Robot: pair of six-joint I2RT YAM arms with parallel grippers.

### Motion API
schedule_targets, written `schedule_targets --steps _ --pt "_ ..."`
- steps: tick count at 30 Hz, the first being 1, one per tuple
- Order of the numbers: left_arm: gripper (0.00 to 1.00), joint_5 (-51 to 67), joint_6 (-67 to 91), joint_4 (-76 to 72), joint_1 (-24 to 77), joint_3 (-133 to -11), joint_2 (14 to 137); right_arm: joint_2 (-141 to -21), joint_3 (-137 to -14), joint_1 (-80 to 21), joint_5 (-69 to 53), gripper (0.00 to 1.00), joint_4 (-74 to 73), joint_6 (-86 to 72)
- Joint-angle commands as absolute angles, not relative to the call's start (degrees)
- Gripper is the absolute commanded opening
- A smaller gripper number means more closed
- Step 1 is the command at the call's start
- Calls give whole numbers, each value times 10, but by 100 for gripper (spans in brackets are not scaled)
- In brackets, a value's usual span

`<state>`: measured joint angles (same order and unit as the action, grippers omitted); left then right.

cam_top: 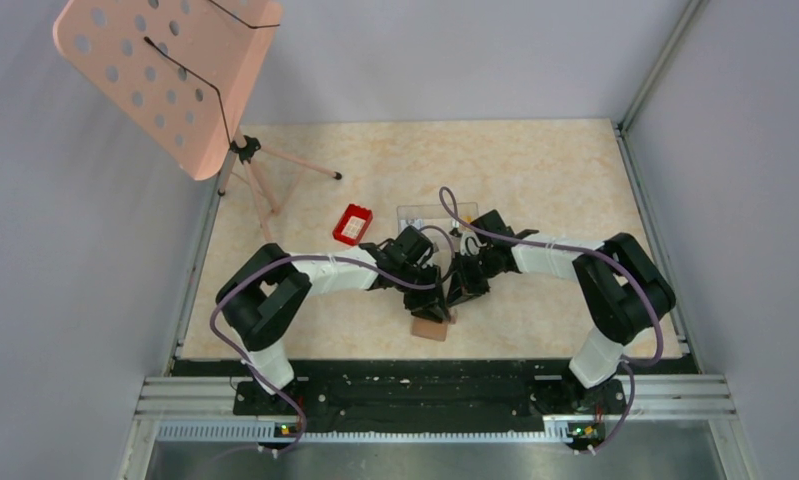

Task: Put the credit cards into the card holder
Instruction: Close the card holder at the center of the board.

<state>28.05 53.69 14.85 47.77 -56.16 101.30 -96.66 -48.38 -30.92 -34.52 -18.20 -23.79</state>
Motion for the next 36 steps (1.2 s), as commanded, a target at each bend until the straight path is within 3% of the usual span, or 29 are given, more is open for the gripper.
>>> schedule_targets --steps 1,12,16,20,22,28,36 --pt "34 278 521 135 481 -582 970 -983 -470 -307 -305 0 -176 -226" --pt "35 256 502 180 506 -648 1017 -981 -474 -307 -296 0 -188 -225" --pt "24 217 482 249 512 -691 1037 -980 -476 -307 -296 0 -191 -224" --pt "5 201 479 267 513 -696 1035 -981 -477 -307 -296 0 -192 -223" --pt "4 190 477 277 513 -697 1033 -980 -479 -307 -297 0 -194 -223" --pt "24 171 475 295 513 -700 1027 -980 -485 -307 -296 0 -198 -221" --pt "28 140 472 333 513 -715 1033 -978 -485 -307 -295 0 -202 -218"
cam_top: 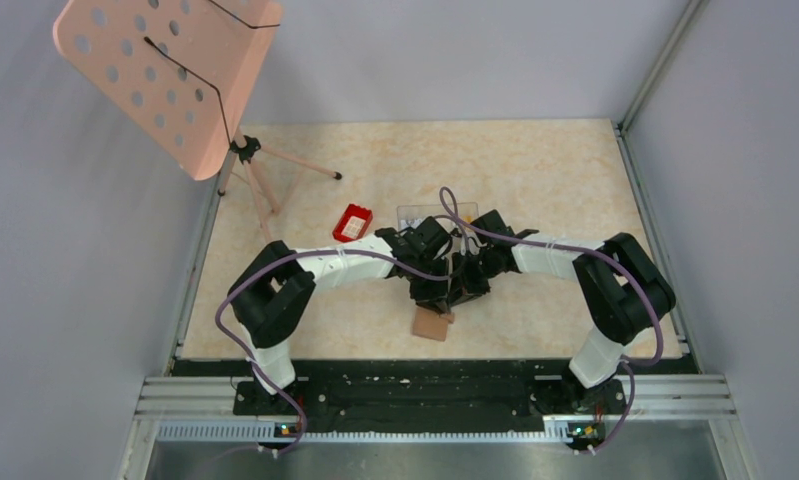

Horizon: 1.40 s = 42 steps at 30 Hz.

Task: Put the credit cards into the card holder
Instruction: Close the card holder at the center of the board.

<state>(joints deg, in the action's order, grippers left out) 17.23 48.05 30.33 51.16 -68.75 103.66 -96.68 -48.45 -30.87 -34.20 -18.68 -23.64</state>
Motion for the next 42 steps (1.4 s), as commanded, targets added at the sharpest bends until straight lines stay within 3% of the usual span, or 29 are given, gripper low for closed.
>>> schedule_targets --steps 1,5,13,18,23,42 --pt "30 135 471 336 513 -715 1030 -977 -485 -308 -294 0 -203 -218" --pt "33 127 472 341 513 -717 1026 -977 -482 -307 -294 0 -202 -218" --pt "32 163 476 306 513 -708 1032 -976 -477 -307 -297 0 -202 -218" --pt "20 188 481 278 513 -702 1039 -973 -474 -307 -296 0 -201 -218" --pt "0 178 483 286 513 -695 1033 -968 -474 -307 -295 0 -201 -219" --pt "0 103 469 355 512 -701 1025 -962 -472 -307 -296 0 -202 -220"
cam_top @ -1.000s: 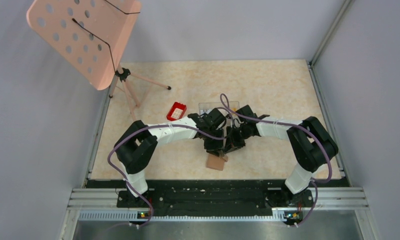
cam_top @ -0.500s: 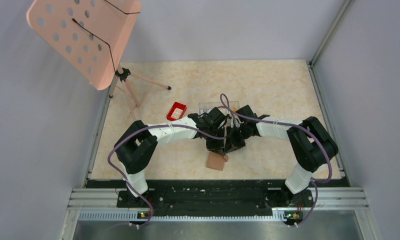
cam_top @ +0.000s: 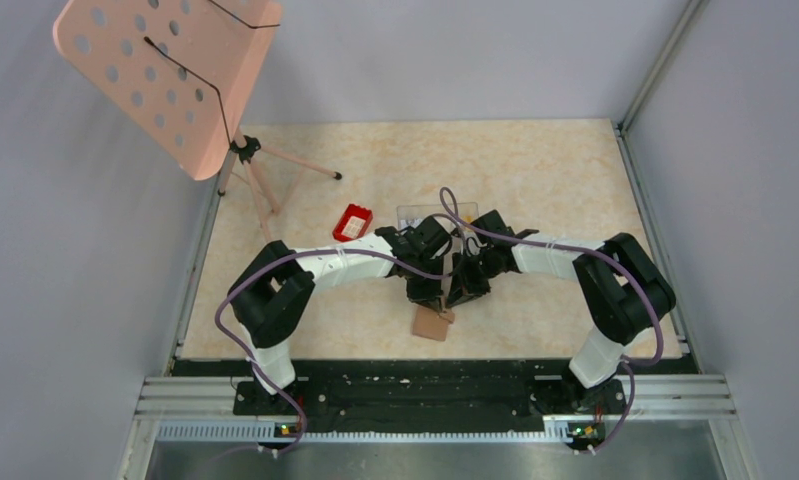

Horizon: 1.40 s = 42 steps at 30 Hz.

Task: Put the credit cards into the card holder
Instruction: Close the card holder at the center of the board.

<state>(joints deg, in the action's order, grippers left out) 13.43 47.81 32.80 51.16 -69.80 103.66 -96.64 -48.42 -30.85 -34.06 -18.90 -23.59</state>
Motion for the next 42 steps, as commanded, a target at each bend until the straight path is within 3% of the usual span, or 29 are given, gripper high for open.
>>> schedule_targets --steps 1,20,24,26,34,42 --pt "0 101 469 358 512 -702 1028 -961 -472 -307 -297 0 -202 -220" --pt "1 106 459 353 512 -700 1021 -955 -478 -307 -297 0 -206 -220" --pt "33 145 473 297 512 -693 1001 -957 -477 -307 -297 0 -205 -219" --pt "37 156 480 273 512 -689 995 -959 -478 -307 -297 0 -206 -219" --pt "38 179 486 246 512 -676 998 -960 -478 -307 -298 0 -206 -219" --pt "33 182 475 265 513 -682 1020 -962 -478 -307 -298 0 -206 -218"
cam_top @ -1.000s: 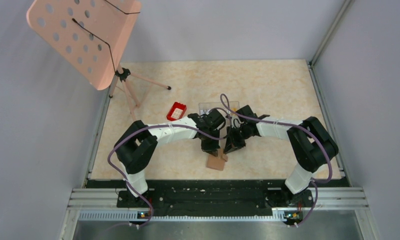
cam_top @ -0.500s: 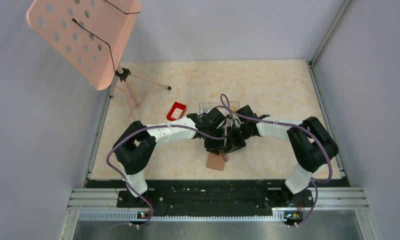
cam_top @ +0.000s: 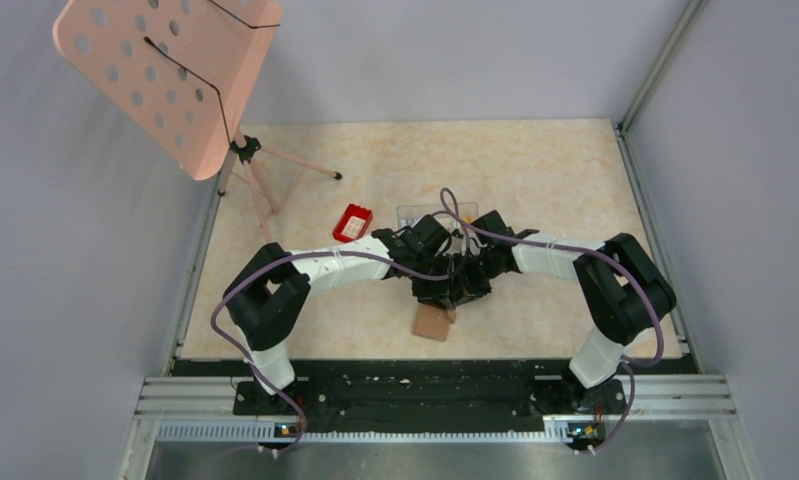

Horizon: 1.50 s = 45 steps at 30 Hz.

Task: Put the credit cards into the card holder
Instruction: Close the card holder at the center of the board.

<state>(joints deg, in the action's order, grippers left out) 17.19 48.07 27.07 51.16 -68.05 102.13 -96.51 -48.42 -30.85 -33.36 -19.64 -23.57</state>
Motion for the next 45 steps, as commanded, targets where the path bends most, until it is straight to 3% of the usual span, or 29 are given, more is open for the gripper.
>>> schedule_targets --steps 1,7,15,21,36,45 --pt "32 184 473 264 512 -681 1022 -962 -478 -307 -298 0 -206 -217" --pt "25 196 470 259 513 -685 1035 -962 -479 -307 -298 0 -206 -218" --pt "26 192 460 272 513 -691 1047 -965 -481 -307 -299 0 -206 -217" --pt "0 193 456 271 513 -694 1045 -965 -484 -307 -298 0 -208 -218" --pt "0 115 421 364 513 -722 1034 -958 -487 -307 -298 0 -214 -217" --pt "5 131 417 350 515 -707 1045 -943 -486 -307 -303 0 -212 -215"
